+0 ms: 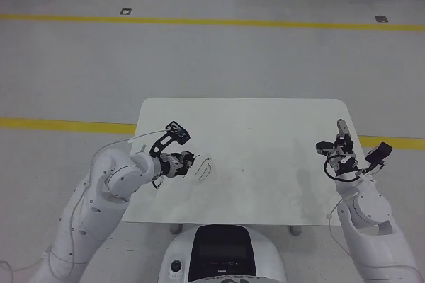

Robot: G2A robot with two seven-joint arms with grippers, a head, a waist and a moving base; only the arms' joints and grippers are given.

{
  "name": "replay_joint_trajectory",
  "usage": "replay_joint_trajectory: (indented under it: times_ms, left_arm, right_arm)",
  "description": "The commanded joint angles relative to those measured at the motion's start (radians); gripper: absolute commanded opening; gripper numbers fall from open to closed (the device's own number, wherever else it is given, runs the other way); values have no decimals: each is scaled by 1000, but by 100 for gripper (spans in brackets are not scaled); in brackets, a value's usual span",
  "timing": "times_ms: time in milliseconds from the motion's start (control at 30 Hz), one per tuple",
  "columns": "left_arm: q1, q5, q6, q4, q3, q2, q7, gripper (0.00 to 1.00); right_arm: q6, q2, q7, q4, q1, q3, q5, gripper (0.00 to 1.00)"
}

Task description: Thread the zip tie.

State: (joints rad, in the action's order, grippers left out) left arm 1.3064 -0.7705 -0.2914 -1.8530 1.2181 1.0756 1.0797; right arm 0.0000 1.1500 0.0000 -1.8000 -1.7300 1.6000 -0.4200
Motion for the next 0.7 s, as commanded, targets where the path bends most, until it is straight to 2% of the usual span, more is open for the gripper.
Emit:
replay_joint_trajectory:
  times_ms: [0,367,467,567,667]
  left_arm:
    - [0,0,1,0,0,0,0,0]
    - [0,0,1,0,0,0,0,0]
    - [0,-76,-3,-16,-8,-3,-52,0]
    - [16,-180,-7,-44,-5,-10,-107,0]
    - [43,-271,-30,-60,7,-17,-177,0]
  right_arm:
    - [0,0,0,0,0,0,0,100]
    - [0,0,0,0,0,0,0,100]
    - [0,0,0,0,0,0,0,100]
    - [0,0,0,0,0,0,0,100]
    - [0,0,0,0,0,0,0,100]
